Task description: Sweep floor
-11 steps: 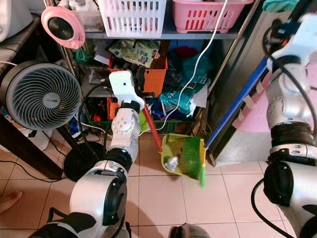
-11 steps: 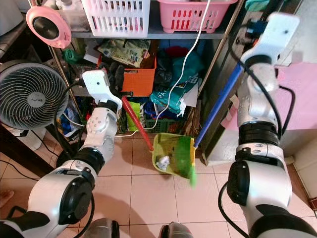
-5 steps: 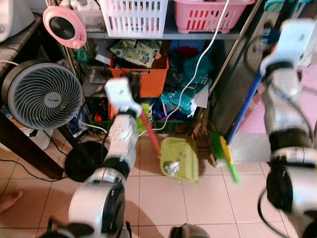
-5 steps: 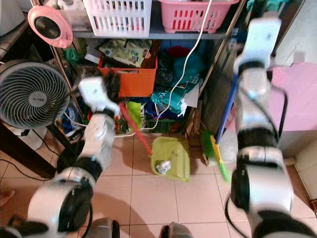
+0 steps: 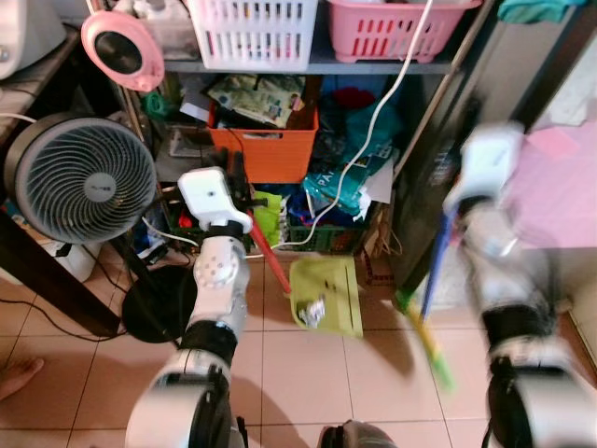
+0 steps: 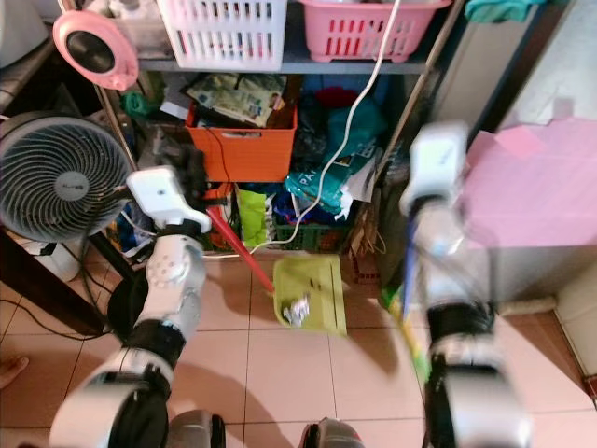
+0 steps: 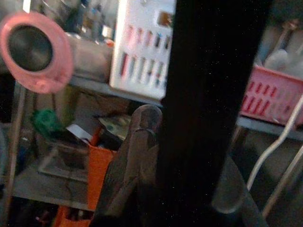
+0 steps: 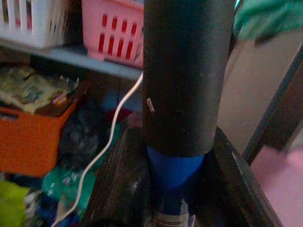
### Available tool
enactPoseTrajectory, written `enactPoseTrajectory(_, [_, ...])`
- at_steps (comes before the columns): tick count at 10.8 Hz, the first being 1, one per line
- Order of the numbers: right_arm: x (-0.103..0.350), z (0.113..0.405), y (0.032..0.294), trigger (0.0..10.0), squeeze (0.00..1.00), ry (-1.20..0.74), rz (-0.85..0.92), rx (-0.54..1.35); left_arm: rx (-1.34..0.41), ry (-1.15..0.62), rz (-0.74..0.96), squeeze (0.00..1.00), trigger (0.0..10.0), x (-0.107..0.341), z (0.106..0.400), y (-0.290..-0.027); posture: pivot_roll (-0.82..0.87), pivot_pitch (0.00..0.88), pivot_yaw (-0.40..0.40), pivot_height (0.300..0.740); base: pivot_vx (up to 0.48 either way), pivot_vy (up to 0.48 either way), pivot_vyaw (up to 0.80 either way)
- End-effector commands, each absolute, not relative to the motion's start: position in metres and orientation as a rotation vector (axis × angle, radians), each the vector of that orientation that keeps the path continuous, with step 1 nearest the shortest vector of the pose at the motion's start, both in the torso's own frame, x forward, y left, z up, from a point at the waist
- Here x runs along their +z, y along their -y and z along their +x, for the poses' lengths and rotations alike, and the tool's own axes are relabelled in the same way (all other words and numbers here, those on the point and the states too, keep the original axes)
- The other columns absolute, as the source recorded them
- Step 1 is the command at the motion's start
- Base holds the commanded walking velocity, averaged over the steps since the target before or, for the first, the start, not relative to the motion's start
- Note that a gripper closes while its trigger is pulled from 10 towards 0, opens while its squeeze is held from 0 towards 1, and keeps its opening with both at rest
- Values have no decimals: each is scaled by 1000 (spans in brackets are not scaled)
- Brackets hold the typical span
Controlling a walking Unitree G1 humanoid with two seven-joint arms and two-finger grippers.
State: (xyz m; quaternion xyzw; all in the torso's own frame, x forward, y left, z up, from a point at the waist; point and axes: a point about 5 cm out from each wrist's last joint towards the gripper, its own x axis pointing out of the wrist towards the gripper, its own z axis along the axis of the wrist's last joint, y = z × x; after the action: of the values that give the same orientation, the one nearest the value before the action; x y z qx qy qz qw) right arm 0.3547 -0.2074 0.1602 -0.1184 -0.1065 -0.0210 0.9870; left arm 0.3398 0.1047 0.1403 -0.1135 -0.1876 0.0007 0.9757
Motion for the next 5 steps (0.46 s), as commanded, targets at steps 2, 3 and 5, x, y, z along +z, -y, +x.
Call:
enactPoseTrajectory(2, [168, 352, 197, 10000, 0, 259, -192, -7, 51, 386, -164, 0, 10000, 140, 328, -113, -52, 9, -30, 740, 0, 0, 0])
enactPoseTrajectory(3, [168, 350, 190, 10000, 0, 275, -195, 9, 59, 348, -143, 0, 10000, 129, 318, -116, -47, 5, -26, 740, 0, 0, 0])
enactPoseTrajectory(5, [166, 348, 181, 10000, 0, 276, -174, 31, 83, 284, -100, 0, 10000, 116, 309, -117, -43, 9, -27, 740, 0, 0, 0])
